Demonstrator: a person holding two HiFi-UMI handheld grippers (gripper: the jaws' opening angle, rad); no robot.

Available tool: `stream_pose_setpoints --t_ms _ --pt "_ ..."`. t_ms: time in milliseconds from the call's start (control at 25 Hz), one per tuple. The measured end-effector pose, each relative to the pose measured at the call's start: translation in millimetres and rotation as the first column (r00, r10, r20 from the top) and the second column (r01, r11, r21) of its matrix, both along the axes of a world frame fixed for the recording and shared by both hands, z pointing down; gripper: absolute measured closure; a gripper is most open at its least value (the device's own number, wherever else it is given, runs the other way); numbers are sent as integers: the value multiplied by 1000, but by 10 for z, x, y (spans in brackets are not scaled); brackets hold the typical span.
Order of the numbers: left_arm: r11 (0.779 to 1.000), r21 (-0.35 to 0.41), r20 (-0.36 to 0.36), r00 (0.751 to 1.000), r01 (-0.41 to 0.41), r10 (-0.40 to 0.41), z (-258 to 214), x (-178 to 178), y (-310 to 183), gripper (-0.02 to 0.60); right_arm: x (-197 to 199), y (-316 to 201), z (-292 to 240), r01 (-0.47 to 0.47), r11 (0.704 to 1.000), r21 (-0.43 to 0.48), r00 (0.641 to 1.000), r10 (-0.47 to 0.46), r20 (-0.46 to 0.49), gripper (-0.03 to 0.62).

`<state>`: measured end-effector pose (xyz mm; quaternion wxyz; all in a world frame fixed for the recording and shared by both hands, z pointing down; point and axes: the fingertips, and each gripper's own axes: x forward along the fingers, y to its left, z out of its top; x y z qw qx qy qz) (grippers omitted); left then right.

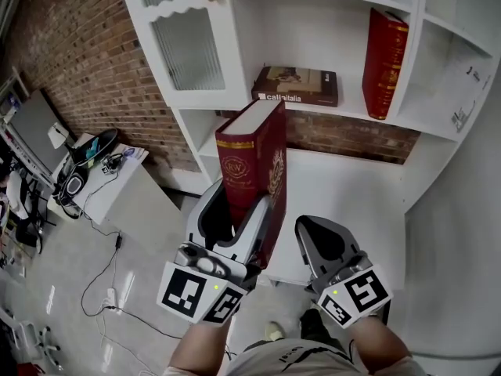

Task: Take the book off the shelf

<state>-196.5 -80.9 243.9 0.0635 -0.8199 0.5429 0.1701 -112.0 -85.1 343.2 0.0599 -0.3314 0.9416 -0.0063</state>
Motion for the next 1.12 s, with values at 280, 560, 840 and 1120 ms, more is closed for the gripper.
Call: stream_pose_setpoints --t_ms 280,560,840,1120 --pt "1000 -2 -1 1000 3 -3 -5 -2 97 328 -49 90 -90 -7 1000 21 1000 8 -17 579" --pt "1000 21 -1 1000 -4 4 -70 27 150 328 -43 136 -163 -15 999 43 1000 15 -11 579" --pt "999 30 -5 1000 -21 21 -104 57 158 328 -27 155 -201 -32 998 50 999 33 -18 579" --pt "999 38 -6 1000 -29 30 -125 67 173 328 -31 177 -216 -39 998 55 999 40 -18 579"
